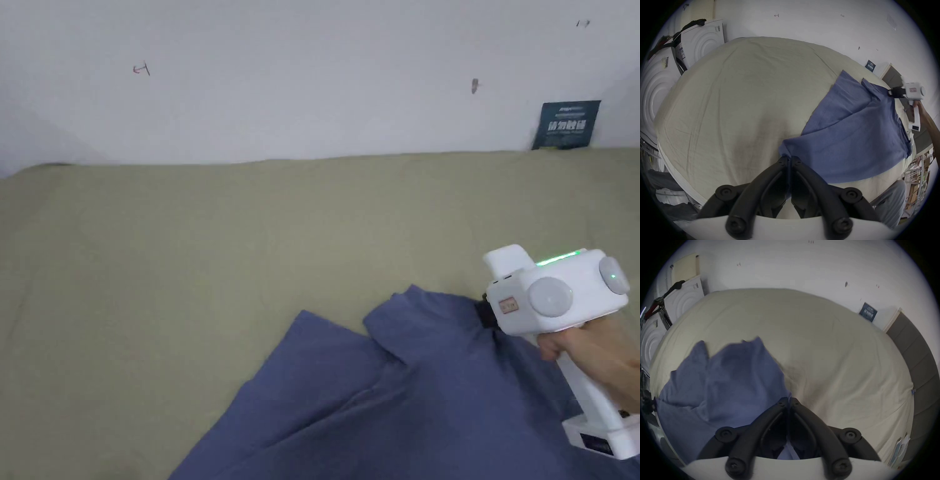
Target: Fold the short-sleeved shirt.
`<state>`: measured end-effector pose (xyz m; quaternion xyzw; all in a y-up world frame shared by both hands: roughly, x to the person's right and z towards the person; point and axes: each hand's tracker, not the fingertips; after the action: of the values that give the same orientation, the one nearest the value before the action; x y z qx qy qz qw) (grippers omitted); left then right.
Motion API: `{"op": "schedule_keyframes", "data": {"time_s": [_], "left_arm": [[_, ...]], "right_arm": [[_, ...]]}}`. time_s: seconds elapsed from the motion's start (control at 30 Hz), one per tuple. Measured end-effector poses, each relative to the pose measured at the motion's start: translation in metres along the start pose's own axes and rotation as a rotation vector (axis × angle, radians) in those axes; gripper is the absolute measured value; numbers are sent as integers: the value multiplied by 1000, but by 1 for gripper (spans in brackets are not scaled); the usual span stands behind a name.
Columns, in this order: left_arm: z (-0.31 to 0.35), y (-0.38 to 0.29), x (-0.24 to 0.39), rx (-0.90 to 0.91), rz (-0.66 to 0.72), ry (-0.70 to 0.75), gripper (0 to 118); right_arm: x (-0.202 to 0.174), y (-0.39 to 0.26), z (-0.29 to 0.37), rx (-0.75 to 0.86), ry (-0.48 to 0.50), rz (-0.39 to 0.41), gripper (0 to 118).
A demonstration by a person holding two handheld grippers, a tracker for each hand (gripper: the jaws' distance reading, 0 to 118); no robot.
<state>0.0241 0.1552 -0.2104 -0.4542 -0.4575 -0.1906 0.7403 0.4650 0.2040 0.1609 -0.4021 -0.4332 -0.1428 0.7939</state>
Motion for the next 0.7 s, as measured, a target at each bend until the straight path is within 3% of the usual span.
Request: {"op": "schedule_keyframes", "data": {"time_s": [0.2, 0.7], "left_arm": [[35, 18, 6, 124, 83, -43, 2], [212, 175, 96, 457, -47, -57, 2]], "right_arm": [[6, 8, 122, 148, -4, 22, 3], [48, 23, 392, 563, -149, -118, 3]]}}
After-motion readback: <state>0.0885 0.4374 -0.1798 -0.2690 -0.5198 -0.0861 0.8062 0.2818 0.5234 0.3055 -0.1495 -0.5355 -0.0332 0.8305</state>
